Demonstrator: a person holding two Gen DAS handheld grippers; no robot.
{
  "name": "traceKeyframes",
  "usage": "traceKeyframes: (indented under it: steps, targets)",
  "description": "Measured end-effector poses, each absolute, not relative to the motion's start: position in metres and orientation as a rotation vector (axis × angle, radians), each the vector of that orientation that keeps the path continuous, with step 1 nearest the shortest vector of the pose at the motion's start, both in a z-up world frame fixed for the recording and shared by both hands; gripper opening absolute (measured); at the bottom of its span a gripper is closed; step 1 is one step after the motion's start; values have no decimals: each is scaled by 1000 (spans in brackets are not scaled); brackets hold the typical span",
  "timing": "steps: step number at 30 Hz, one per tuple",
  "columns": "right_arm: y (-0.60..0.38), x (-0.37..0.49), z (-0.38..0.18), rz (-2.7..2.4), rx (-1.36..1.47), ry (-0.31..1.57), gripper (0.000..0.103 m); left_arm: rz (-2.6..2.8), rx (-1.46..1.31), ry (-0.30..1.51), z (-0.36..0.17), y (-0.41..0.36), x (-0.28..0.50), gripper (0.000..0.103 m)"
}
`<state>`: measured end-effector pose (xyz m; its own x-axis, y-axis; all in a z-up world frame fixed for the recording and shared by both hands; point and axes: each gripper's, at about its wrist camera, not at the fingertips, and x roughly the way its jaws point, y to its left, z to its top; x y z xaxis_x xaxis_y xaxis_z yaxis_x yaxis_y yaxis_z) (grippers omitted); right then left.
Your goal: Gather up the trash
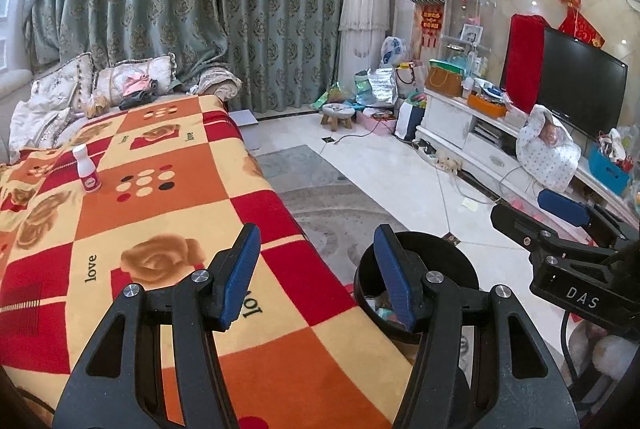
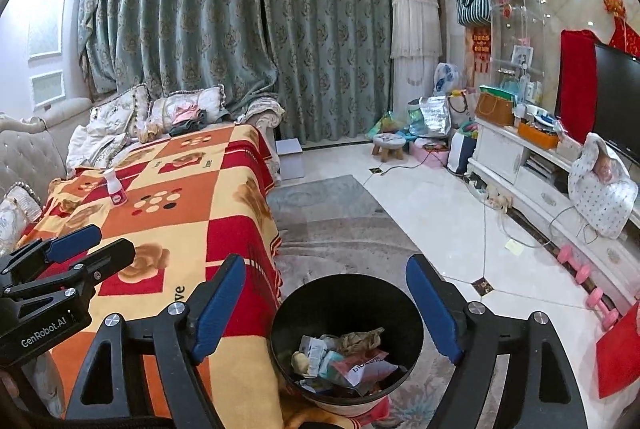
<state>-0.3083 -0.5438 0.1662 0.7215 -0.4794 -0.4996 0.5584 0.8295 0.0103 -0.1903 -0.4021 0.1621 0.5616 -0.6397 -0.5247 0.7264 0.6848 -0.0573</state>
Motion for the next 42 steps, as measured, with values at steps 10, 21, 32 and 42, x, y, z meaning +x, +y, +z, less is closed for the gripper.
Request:
traceKeyframes:
  steps: [10, 21, 32, 42]
  targets:
    - [-543, -306, 164, -577, 157, 524, 81, -816, 166, 549, 166, -403, -192, 58]
    - [-547, -306, 159, -578, 159, 548, 82, -811, 164, 550, 166, -404, -191, 58]
    - [-548, -304, 157, -572, 152, 562, 82, -812, 161, 562, 162, -407, -189, 58]
    - [-549, -301, 157, -573, 146, 575, 84, -814, 158, 567, 158, -408, -192, 58]
